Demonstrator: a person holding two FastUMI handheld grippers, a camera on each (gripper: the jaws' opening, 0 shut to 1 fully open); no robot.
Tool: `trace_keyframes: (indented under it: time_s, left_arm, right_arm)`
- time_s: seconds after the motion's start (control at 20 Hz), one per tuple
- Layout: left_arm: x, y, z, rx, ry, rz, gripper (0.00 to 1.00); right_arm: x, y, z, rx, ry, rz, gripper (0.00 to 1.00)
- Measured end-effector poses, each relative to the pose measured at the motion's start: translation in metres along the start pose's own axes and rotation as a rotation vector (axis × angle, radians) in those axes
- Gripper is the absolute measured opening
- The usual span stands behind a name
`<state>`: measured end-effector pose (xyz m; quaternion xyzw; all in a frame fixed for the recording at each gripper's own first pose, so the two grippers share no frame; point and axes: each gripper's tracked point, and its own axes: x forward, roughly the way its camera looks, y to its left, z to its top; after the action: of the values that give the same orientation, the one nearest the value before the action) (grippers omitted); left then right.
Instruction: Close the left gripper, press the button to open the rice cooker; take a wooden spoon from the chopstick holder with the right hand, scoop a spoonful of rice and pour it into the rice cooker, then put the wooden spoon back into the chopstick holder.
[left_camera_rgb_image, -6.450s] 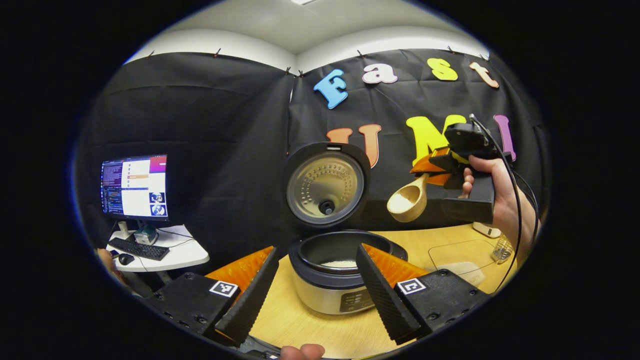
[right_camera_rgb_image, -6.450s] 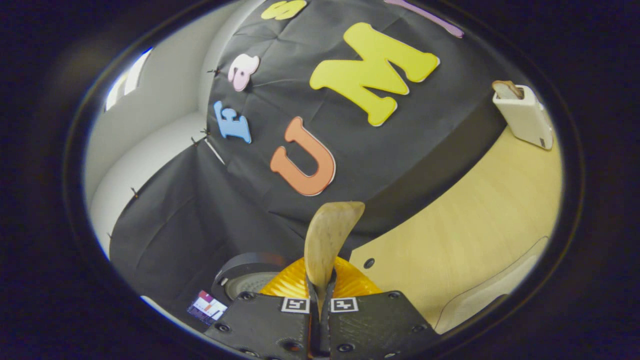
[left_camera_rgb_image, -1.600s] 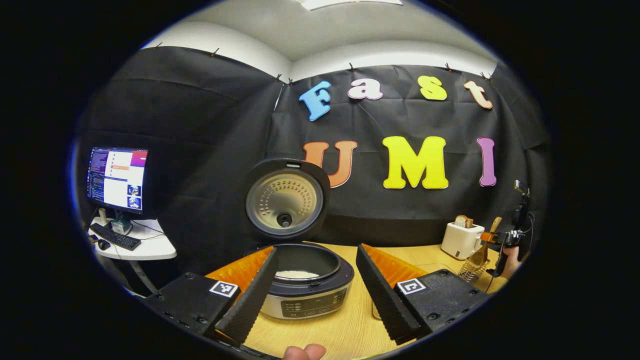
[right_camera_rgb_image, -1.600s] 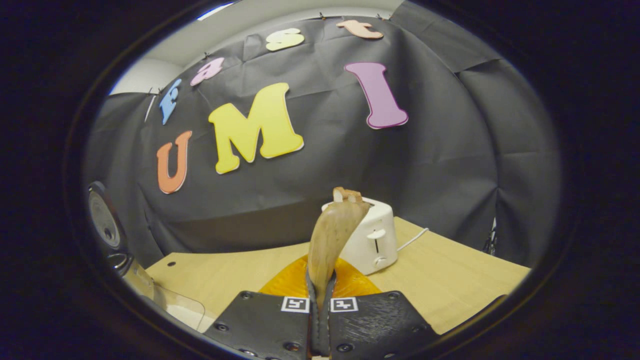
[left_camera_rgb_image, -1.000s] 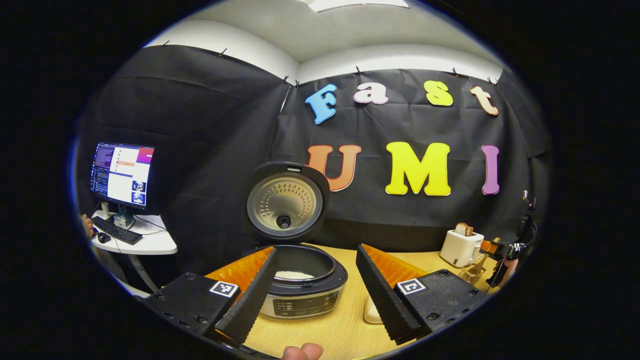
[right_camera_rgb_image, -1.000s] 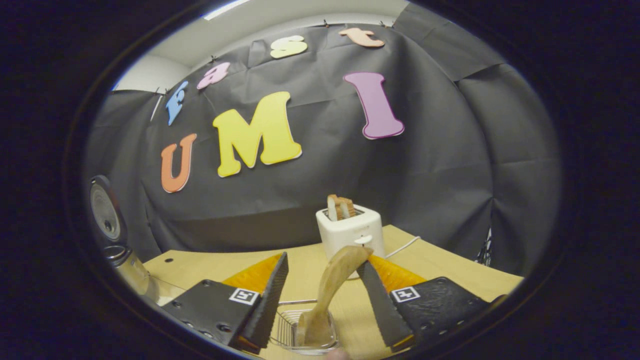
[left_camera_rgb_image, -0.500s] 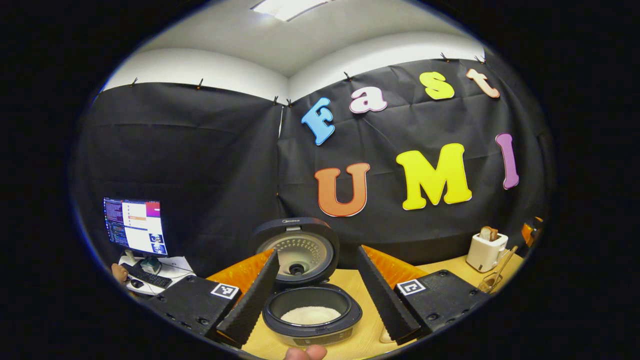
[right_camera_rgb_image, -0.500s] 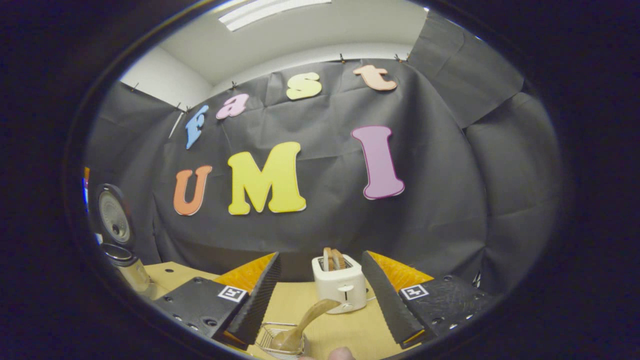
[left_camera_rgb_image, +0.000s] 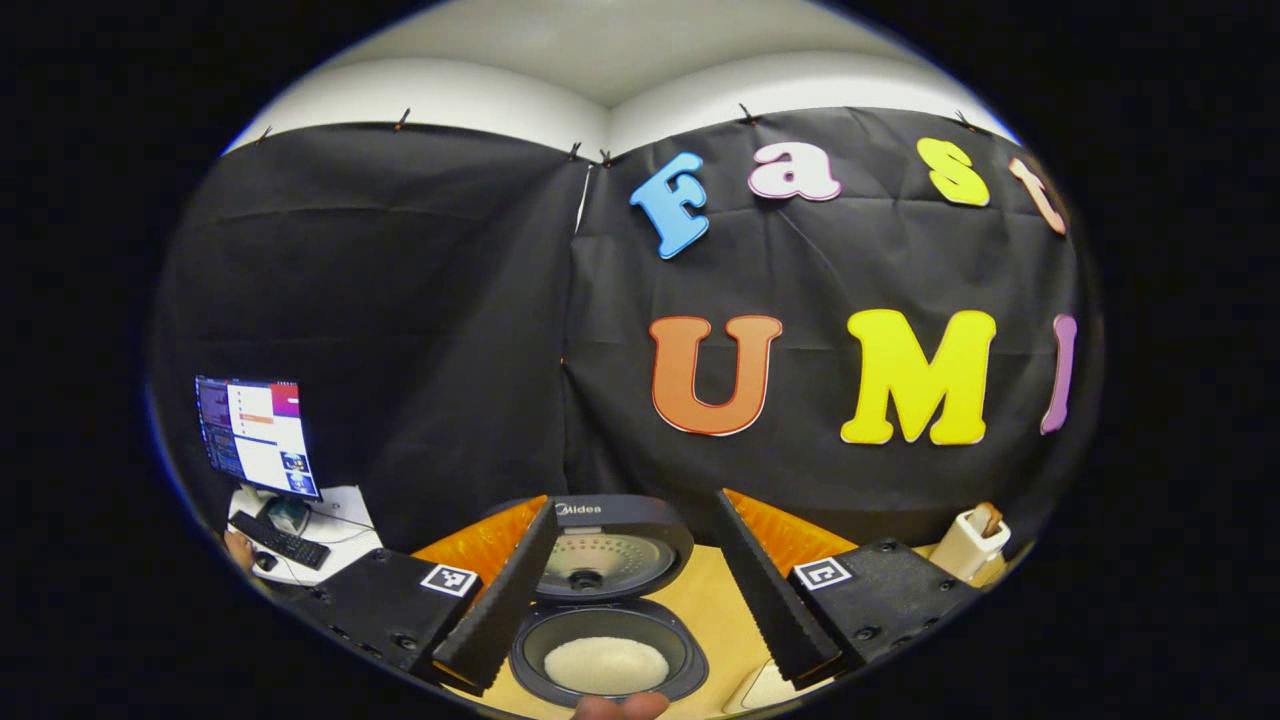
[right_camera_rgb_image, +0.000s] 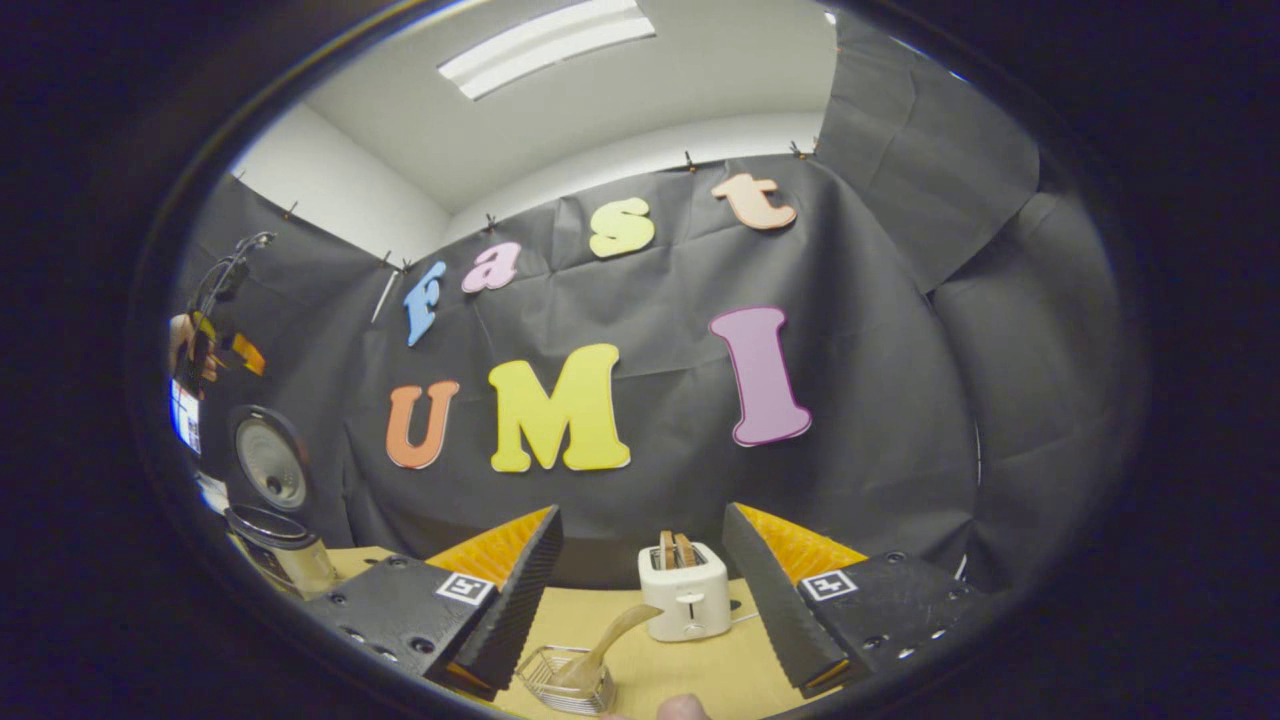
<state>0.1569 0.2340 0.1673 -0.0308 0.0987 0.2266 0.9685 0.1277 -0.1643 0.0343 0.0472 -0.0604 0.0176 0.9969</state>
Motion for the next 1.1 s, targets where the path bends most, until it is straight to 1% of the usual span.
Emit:
trace_keyframes:
  time_s: [0.1,0.25,0.4,0.45,0.55,0.6,0.65,0.8,0.9,1.0,1.1]
  left_arm:
    - [0.021,0.012,0.004,-0.012,0.052,0.026,0.99]
    - [0.052,0.027,0.004,0.010,0.133,0.064,0.99]
    - [0.079,0.026,-0.009,-0.057,0.234,0.069,0.99]
    - [0.085,0.032,-0.015,-0.051,0.259,0.091,0.99]
    - [0.100,0.033,-0.019,-0.070,0.274,0.095,0.99]
    - [0.105,0.037,-0.021,-0.074,0.284,0.108,0.99]
    - [0.108,0.041,-0.025,-0.075,0.293,0.120,0.99]
    - [0.116,0.048,-0.044,-0.052,0.352,0.147,0.99]
    - [0.117,0.044,-0.052,-0.031,0.391,0.146,0.99]
    - [0.118,0.040,-0.056,-0.017,0.400,0.140,0.99]
    - [0.117,0.040,-0.062,-0.003,0.414,0.148,0.99]
  right_arm:
    - [-0.010,-0.005,-0.004,0.018,0.007,0.005,0.95]
    - [-0.019,-0.015,-0.013,0.052,0.024,-0.005,0.95]
    - [-0.029,-0.020,-0.019,0.060,0.035,-0.023,0.95]
    - [-0.033,-0.020,-0.021,0.058,0.041,-0.027,0.91]
    - [-0.041,-0.020,-0.023,0.066,0.041,-0.032,0.91]
    - [-0.045,-0.019,-0.022,0.073,0.040,-0.035,0.91]
    - [-0.047,-0.018,-0.024,0.078,0.043,-0.035,0.95]
    - [-0.051,-0.010,-0.027,0.127,0.067,-0.020,0.95]
    - [-0.053,-0.003,-0.029,0.143,0.074,-0.009,0.95]
    - [-0.053,-0.001,-0.030,0.144,0.070,-0.009,0.95]
    - [-0.053,0.008,-0.035,0.172,0.089,0.010,0.95]
